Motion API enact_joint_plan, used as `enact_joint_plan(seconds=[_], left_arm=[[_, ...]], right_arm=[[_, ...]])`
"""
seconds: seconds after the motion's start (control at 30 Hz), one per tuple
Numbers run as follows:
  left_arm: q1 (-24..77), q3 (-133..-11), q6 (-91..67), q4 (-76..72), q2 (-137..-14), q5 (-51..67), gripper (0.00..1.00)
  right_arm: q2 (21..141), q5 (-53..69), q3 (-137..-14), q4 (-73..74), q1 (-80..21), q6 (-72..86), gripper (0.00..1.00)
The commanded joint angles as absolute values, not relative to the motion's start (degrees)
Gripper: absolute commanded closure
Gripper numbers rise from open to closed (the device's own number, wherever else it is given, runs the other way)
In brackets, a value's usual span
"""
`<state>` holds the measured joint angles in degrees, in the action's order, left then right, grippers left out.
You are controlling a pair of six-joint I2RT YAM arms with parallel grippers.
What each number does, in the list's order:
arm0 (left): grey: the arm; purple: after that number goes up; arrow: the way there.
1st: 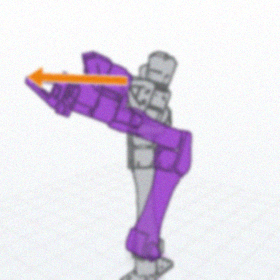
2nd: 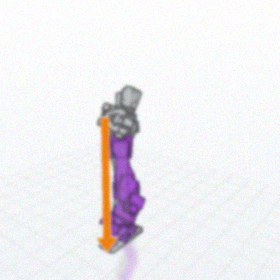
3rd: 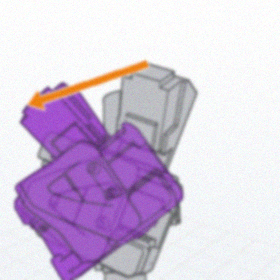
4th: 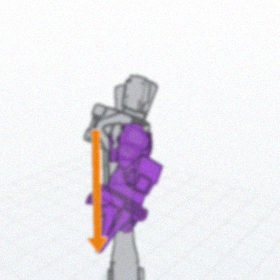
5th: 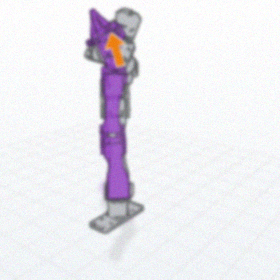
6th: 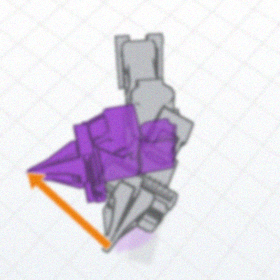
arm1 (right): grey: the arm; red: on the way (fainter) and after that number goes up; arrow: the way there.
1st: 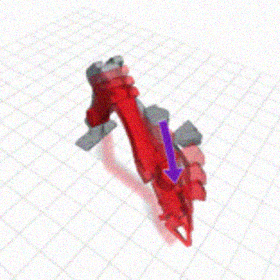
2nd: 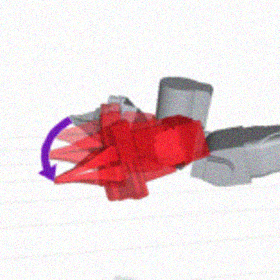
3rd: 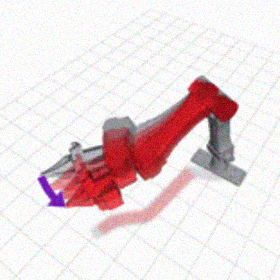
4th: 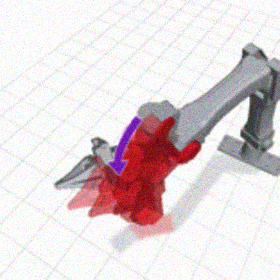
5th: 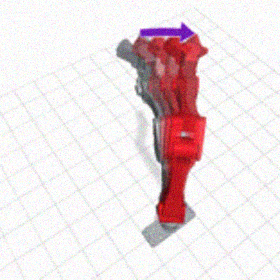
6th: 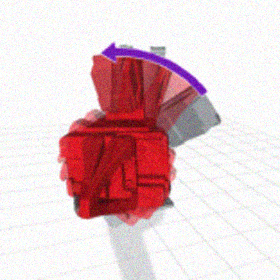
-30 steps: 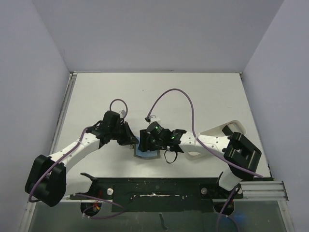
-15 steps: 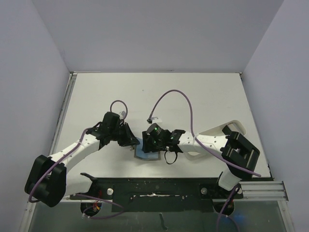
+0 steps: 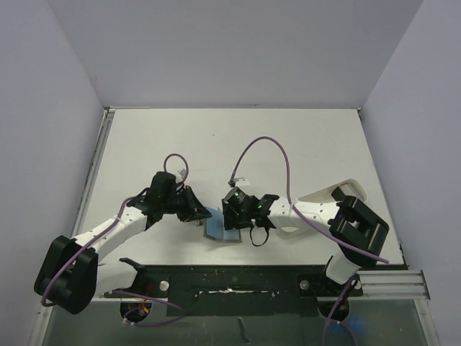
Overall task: Put the credit cards into the card holder
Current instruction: Turn over the card slot in the card holder.
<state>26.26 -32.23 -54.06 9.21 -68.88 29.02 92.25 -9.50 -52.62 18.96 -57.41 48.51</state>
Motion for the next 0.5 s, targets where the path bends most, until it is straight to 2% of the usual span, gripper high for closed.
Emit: enact_joint_plan(seconds=[0.0, 0.3, 0.47], left_arm=[[25.9, -34.3, -53.3, 8.7, -65.8, 25.9, 1.0], [25.7, -36.9, -49.9, 12.2, -67.7, 23.9, 1.0], [25.8, -36.1, -51.8, 10.1, -67.3, 25.6, 1.0]], right_arm=[[89.2, -10.6, -53.3, 19.6, -57.2, 48.0, 0.48], [81.6, -10.3, -59.6, 25.4, -58.0, 48.3, 0.45], [78.7, -6.1, -56.5, 16.7, -58.1, 47.6, 0.45]])
